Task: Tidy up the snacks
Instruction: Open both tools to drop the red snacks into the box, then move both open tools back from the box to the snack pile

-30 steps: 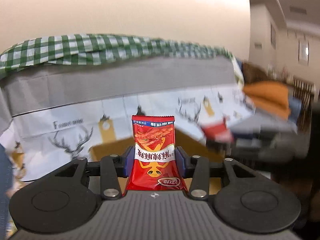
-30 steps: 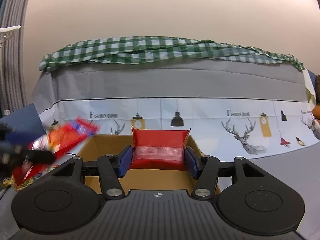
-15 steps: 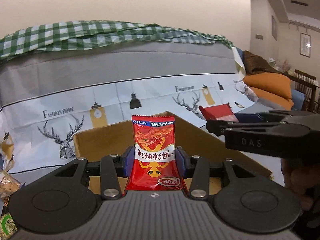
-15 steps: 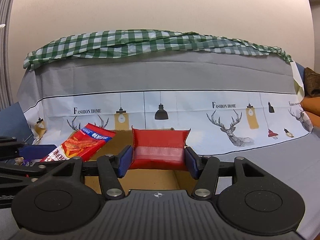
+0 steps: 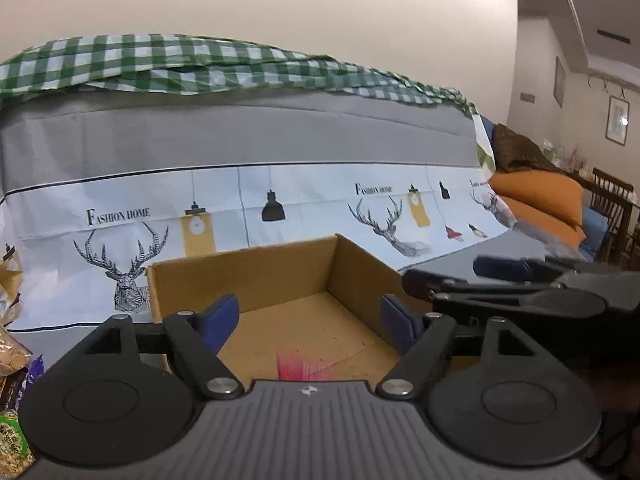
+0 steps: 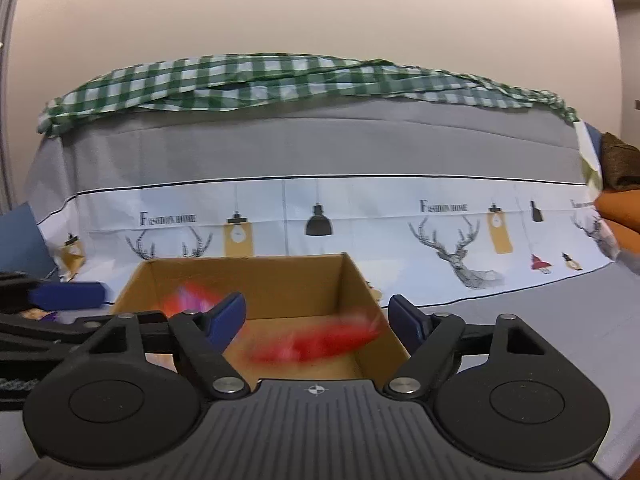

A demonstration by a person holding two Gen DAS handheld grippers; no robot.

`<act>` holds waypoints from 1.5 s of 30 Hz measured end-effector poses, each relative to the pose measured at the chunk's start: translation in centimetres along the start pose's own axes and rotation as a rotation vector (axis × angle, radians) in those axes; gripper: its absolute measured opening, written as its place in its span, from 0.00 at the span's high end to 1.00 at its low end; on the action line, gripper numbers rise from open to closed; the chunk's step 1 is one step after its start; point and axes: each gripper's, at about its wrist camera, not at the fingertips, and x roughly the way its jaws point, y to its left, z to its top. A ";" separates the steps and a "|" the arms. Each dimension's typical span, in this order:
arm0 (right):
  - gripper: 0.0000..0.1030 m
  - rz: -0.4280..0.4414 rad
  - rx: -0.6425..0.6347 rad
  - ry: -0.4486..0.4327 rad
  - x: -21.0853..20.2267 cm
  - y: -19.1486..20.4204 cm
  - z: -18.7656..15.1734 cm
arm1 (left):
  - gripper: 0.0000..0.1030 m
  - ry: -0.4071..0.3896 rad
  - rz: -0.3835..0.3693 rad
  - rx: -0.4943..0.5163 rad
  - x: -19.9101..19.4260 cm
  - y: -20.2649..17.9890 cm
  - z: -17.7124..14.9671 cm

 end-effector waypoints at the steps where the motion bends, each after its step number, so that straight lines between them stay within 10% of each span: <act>1: 0.22 0.001 0.009 0.007 0.1 -0.1 0.0 | 0.21 -0.009 0.000 -0.014 -0.1 0.2 0.0; 24: 0.49 0.073 0.073 -0.011 -0.7 2.6 -0.3 | 0.35 0.013 -0.054 -0.051 -5.1 4.9 -0.5; 32: 0.59 0.136 0.134 0.006 -1.1 4.0 -0.4 | 0.62 0.144 0.131 -0.007 -5.9 10.4 -4.1; 45: 0.59 0.310 0.063 0.062 -0.9 12.3 -1.7 | 0.60 0.220 0.279 -0.253 -6.1 17.1 -4.9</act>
